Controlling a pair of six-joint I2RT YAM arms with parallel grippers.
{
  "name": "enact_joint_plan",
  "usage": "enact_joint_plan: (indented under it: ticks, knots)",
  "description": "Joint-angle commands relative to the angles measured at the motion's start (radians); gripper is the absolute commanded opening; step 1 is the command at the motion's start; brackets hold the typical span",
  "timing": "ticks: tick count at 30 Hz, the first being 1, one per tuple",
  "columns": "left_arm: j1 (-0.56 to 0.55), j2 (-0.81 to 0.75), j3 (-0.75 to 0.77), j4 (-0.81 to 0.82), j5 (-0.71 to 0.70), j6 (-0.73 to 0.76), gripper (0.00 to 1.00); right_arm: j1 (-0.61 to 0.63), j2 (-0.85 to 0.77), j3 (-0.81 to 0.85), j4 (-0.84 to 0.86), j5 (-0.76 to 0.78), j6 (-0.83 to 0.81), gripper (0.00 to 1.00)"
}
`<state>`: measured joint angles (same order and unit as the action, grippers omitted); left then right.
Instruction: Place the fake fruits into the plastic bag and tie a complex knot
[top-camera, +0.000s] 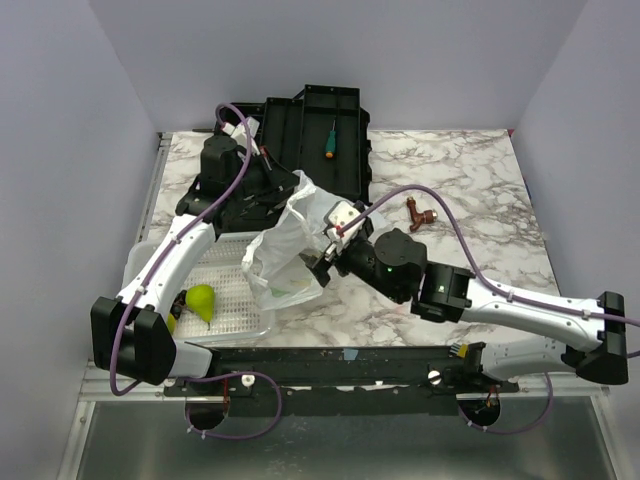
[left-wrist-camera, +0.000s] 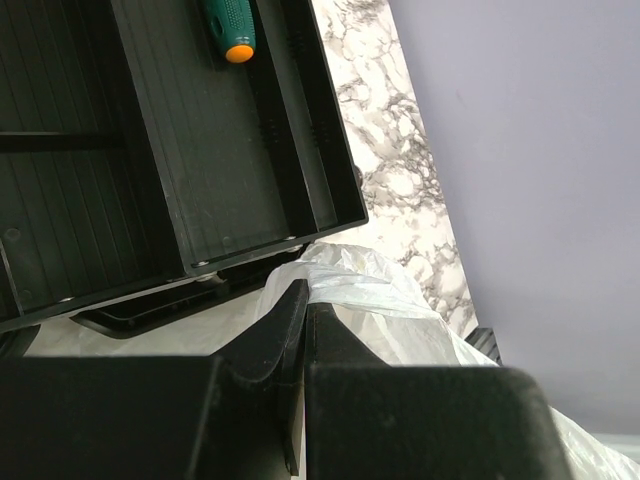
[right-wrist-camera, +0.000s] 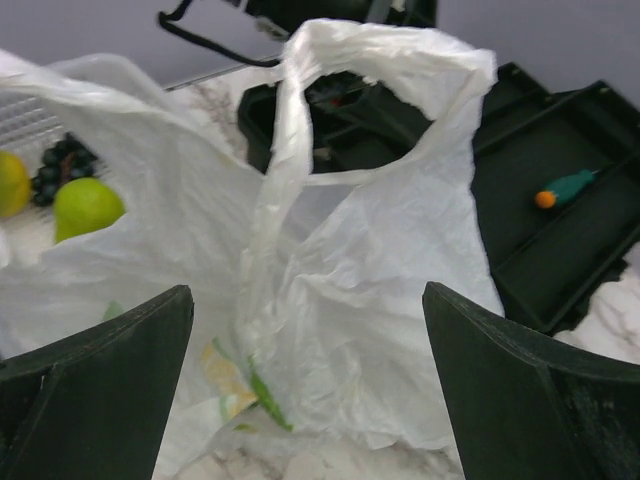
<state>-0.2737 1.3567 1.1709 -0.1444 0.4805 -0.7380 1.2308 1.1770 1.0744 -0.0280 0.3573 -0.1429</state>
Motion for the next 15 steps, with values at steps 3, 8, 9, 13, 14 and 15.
enact_joint_plan:
  ticks: [3,8,9,13,14,15]
  knots:
    - [0.014,-0.025,0.001,0.002,-0.017,-0.014,0.00,-0.008,0.070,-0.112,0.399,0.251,-0.342,1.00]
    - [0.019,-0.024,-0.001,0.011,0.003,-0.001,0.00,-0.117,0.089,-0.103,0.371,0.175,-0.284,0.99]
    - [0.019,-0.021,0.002,0.012,0.008,0.001,0.00,-0.141,0.095,-0.103,0.370,0.126,-0.275,0.97]
    - [0.019,-0.012,0.021,0.007,0.030,0.052,0.00,-0.256,0.116,-0.071,0.297,-0.099,-0.174,0.79]
    - [0.018,-0.007,0.029,-0.011,0.034,0.075,0.00,-0.271,0.119,-0.066,0.287,-0.124,-0.163,0.65]
    - [0.018,-0.002,0.039,-0.025,0.038,0.099,0.00,-0.283,0.119,-0.062,0.285,-0.153,-0.152,0.45]
